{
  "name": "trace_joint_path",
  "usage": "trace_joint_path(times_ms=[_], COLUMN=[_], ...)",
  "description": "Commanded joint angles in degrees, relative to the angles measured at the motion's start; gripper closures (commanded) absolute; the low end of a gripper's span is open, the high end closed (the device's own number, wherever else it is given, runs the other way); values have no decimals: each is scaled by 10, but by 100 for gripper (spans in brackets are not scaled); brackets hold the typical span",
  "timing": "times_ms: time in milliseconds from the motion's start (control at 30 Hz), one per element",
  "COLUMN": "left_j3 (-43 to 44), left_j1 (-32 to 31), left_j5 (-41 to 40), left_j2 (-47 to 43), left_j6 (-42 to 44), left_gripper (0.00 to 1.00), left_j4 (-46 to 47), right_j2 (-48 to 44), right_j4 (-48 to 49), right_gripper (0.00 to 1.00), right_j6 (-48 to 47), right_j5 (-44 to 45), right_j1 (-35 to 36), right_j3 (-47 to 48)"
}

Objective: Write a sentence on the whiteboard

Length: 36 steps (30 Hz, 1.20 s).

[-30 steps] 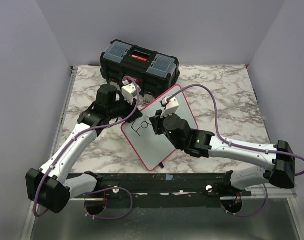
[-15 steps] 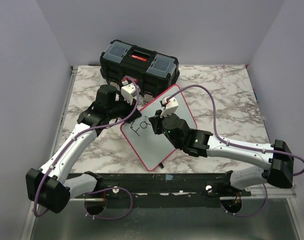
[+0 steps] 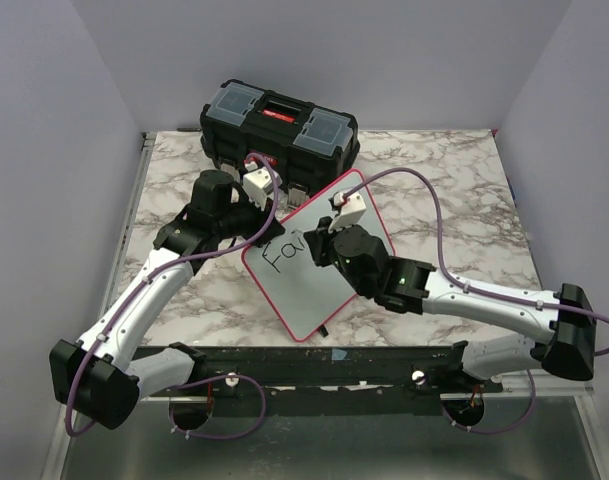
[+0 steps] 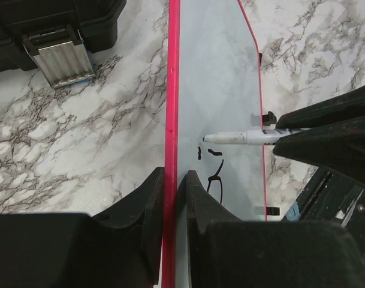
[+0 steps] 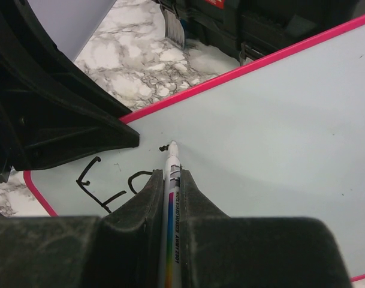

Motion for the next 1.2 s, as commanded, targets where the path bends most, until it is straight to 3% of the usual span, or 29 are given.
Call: trace_joint_path(times_ms=[0,267,1167], left_j3=[4,5,4], left_j1=[-2,-2,-2], left_j5=[-19,-16,-12], left_j2=[-13,-13,-16], left_j6=[35,35,35], left_gripper=[100,100,100], left_j4=[11,11,10], right_j2=[-47,-76,-96], right_j4=[-18,-21,-6], right_gripper=[99,100,99], right_j6=[10,10,21], right_j5=[2,22,-79], right_j1=[-4,-4,-38], right_j3=[-11,-29,-53])
